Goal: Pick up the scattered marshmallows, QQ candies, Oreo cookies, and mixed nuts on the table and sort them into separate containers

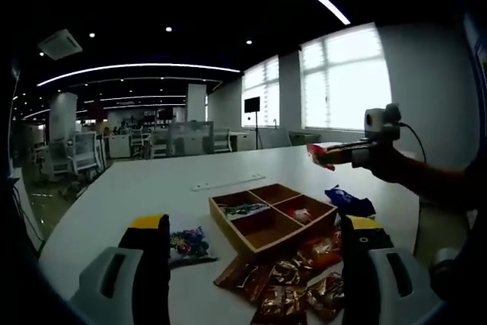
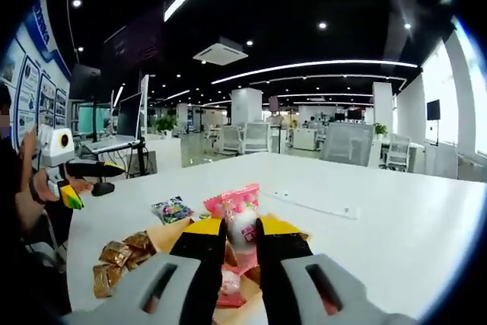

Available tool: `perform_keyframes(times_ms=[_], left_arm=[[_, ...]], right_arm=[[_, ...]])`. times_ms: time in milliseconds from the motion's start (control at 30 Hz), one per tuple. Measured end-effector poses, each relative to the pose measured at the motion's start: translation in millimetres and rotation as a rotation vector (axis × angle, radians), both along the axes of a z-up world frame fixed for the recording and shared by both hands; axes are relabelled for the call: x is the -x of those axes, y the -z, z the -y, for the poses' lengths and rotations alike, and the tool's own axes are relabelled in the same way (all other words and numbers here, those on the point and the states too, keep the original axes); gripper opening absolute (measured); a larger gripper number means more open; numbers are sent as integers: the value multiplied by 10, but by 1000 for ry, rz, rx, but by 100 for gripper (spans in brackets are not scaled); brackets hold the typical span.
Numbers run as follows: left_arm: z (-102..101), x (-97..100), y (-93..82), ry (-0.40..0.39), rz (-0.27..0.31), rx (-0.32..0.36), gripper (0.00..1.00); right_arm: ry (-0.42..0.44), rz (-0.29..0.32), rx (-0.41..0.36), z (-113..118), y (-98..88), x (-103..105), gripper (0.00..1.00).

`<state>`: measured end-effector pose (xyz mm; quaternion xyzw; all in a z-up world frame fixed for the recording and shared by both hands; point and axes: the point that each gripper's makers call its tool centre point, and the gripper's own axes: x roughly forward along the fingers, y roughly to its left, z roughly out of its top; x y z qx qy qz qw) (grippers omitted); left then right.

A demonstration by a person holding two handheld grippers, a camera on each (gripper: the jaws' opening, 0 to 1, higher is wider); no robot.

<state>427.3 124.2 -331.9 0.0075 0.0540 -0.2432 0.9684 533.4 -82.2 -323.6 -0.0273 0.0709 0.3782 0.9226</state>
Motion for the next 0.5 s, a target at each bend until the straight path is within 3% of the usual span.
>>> perform_keyframes(times_ms=[233,500], left_arm=[[21,31,-21,8,3,0,97],[11,38,12,3,-5,5,97]], right_arm=[[11,-41,-25,-38,123,-148,12],[-3,-94,-11,-101,311,-113,12]])
